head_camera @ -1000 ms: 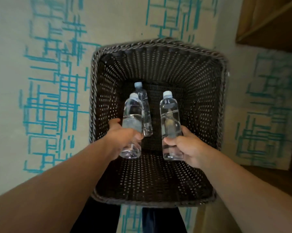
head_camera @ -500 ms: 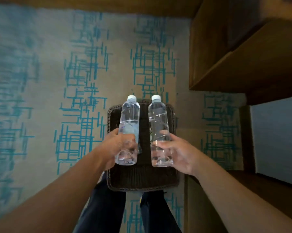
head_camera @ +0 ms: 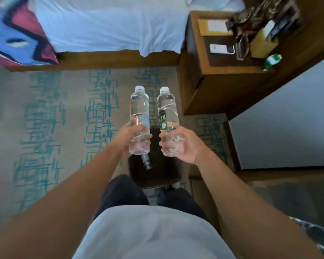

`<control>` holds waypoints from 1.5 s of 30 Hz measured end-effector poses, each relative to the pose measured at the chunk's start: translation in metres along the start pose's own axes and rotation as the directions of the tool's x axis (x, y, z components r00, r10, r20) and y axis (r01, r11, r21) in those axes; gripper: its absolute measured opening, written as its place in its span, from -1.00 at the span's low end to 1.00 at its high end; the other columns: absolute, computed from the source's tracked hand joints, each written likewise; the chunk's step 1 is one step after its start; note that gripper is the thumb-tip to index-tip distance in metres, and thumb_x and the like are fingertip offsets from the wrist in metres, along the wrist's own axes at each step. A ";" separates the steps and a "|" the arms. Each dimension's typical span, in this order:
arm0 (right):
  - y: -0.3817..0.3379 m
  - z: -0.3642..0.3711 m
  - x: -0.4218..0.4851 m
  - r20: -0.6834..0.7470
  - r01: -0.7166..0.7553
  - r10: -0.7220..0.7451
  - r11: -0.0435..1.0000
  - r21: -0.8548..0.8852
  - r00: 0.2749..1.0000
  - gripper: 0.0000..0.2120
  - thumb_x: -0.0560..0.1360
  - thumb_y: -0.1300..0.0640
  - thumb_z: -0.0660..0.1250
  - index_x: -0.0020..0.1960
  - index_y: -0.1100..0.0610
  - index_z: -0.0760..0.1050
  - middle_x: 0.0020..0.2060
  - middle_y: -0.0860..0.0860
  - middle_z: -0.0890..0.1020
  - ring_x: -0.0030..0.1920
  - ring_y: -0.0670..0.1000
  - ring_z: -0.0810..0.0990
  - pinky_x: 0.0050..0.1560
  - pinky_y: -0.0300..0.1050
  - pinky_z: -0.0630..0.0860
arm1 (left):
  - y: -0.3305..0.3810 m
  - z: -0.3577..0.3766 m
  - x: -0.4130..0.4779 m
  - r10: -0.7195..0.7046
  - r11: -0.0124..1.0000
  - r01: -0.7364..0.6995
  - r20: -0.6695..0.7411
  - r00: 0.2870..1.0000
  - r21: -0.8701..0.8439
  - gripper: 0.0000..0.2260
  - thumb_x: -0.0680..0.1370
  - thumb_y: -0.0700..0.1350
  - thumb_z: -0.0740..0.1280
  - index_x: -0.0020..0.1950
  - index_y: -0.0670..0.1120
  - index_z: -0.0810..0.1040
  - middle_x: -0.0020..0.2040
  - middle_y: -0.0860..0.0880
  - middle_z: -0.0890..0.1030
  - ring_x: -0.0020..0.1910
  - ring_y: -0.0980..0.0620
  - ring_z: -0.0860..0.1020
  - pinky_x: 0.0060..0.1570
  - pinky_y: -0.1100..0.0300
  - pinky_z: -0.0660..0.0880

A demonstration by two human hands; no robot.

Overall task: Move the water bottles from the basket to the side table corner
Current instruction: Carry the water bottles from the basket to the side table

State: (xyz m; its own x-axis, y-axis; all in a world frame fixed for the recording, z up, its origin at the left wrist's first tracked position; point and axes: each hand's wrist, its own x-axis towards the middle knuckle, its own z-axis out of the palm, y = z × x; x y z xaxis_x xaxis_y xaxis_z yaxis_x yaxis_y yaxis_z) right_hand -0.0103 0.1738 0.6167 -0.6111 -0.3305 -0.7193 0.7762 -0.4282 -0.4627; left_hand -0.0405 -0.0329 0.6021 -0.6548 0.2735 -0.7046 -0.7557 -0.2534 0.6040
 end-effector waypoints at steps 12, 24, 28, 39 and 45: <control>0.025 0.070 -0.080 -0.040 0.387 -0.388 0.897 0.213 0.921 -0.76 0.41 0.25 0.47 0.02 0.21 0.48 -0.14 0.17 0.53 -0.35 -0.02 0.56 -0.39 -0.20 0.51 | 0.108 0.012 -0.047 -0.024 0.936 -0.141 0.461 0.887 0.322 -0.78 0.46 -0.24 0.41 0.09 -0.14 0.53 -0.23 -0.08 0.60 -0.39 0.00 0.60 -0.36 0.18 0.58; 0.086 0.099 -0.147 -0.476 0.596 -0.456 0.779 0.196 0.752 -0.37 0.25 0.15 0.60 0.26 0.14 0.45 0.00 0.13 0.65 -0.05 0.10 0.68 -0.09 0.04 0.66 | 0.078 0.043 -0.098 -0.300 0.881 -0.029 0.603 0.739 0.473 -0.73 0.45 -0.26 0.43 0.08 -0.16 0.44 -0.23 -0.13 0.48 -0.48 0.05 0.49 -0.50 0.28 0.44; 0.106 0.090 -0.182 -0.524 0.610 -0.449 0.771 0.183 0.724 -0.33 0.23 0.05 0.62 0.27 0.14 0.48 -0.06 0.09 0.68 -0.11 0.07 0.70 -0.11 0.00 0.64 | 0.060 0.056 -0.112 -0.302 0.886 -0.006 0.586 0.752 0.464 -0.61 0.42 -0.27 0.43 0.17 -0.11 0.37 -0.27 -0.08 0.54 -0.51 0.06 0.55 -0.53 0.24 0.47; 0.198 0.025 -0.299 -0.677 0.608 -0.429 0.794 0.033 0.597 -0.68 0.43 0.35 0.49 0.10 0.10 0.52 -0.11 0.11 0.65 -0.15 0.08 0.66 -0.25 -0.07 0.65 | -0.062 0.147 -0.182 -0.319 0.707 -0.199 0.557 0.766 0.679 -0.54 0.37 -0.37 0.51 0.25 -0.24 0.56 0.09 -0.25 0.67 0.06 -0.22 0.68 0.17 -0.10 0.57; 0.273 -0.031 -0.361 -0.781 0.630 -0.373 0.776 0.033 0.500 -0.46 0.35 0.40 0.55 0.25 0.08 0.53 0.02 0.11 0.70 -0.12 0.06 0.73 -0.21 -0.07 0.67 | -0.164 0.186 -0.217 -0.479 0.671 -0.070 0.503 0.719 0.738 -0.66 0.47 -0.47 0.31 0.20 -0.21 0.45 -0.13 -0.20 0.60 -0.16 -0.10 0.65 -0.25 0.07 0.64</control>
State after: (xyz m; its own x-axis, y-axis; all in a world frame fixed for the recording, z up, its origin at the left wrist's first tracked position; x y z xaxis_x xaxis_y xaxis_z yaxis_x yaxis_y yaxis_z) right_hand 0.4275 0.2021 0.7337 -0.4739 0.6516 -0.5922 0.2122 -0.5682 -0.7950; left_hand 0.2228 0.1217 0.7249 -0.1162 0.7850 -0.6086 -0.4706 0.4961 0.7297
